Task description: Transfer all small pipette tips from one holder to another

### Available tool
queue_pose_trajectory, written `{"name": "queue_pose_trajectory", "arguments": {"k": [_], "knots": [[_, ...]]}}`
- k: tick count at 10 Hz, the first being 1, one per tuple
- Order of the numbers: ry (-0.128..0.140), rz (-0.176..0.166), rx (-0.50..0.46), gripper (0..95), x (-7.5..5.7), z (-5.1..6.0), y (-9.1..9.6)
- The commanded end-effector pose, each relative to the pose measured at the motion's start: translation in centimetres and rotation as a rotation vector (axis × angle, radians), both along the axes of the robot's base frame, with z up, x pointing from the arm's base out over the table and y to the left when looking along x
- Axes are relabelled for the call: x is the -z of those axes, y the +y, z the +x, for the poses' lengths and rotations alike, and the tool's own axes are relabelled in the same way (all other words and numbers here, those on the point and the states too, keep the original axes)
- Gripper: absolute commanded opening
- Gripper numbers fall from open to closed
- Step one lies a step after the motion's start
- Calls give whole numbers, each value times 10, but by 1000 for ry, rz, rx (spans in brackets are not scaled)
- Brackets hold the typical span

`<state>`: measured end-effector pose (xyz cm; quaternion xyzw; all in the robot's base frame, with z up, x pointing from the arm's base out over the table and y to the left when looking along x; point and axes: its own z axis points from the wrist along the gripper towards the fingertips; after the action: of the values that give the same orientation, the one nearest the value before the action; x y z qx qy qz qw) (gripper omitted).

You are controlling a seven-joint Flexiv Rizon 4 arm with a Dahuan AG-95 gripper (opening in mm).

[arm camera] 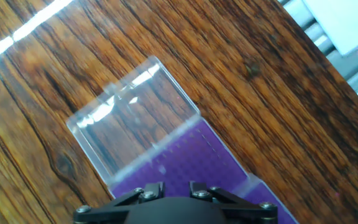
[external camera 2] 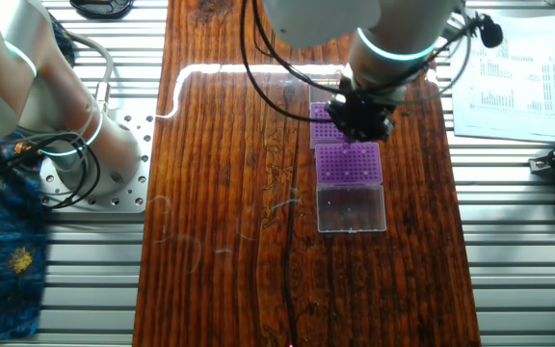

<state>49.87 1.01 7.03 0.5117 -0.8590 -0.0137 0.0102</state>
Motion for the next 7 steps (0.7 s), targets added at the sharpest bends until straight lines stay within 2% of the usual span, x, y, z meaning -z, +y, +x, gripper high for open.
{"name": "queue_pose_trajectory", "arguments": {"k": [1,7], "knots": [[-1,-7,-28,190,5,2,-2],[1,-5,-69,190,7,-2,-8]]}}
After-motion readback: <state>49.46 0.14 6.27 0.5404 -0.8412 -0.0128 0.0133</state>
